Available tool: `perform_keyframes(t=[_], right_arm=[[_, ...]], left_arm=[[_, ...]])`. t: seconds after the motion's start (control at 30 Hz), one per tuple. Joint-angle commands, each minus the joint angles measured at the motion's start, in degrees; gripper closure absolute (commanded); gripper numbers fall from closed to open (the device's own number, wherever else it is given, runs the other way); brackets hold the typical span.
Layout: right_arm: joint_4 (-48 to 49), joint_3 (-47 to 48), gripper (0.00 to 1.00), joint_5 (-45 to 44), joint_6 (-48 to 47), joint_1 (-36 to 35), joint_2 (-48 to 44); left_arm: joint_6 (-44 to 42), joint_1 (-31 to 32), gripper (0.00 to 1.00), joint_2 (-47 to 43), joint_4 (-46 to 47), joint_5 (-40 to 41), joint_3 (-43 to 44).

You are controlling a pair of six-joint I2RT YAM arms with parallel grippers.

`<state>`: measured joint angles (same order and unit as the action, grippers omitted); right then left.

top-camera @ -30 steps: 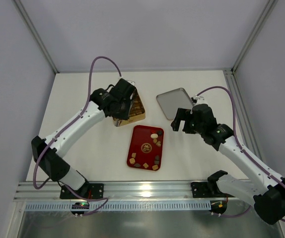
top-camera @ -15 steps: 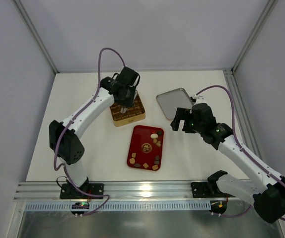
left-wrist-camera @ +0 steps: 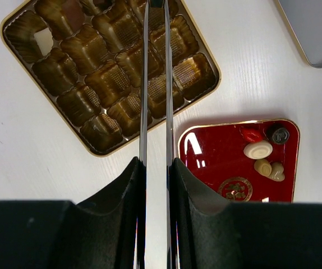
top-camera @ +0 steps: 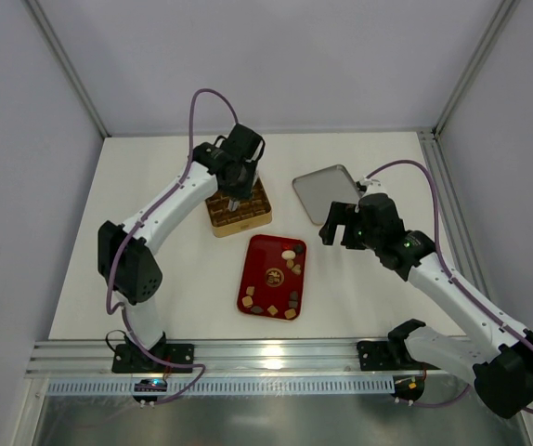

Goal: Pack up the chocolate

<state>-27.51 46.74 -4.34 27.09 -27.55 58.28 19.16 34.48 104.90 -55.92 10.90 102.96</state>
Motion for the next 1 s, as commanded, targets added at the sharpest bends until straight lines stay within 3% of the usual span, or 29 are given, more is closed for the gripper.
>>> perform_keyframes(t=[0.0,0.67,0.97], right_arm=[[0.88,1.86,0.0,-0.06,-0.37,-0.22,0.25],[1.14,1.51,0.0,0.03,-0.11,-0.13,0.34],[1.23,1.6,0.0,0.03,-0.2,-0.13,0.43]], left_arm=[[-1.05,-0.29,0.74,-0.4,2.04,1.06,0.67],[-1.58,-0.82,0.73,0.65,2.57,0.7,-1.18],[-1.76,-0.73,0.67,0.92,2.57,0.79,-1.36]])
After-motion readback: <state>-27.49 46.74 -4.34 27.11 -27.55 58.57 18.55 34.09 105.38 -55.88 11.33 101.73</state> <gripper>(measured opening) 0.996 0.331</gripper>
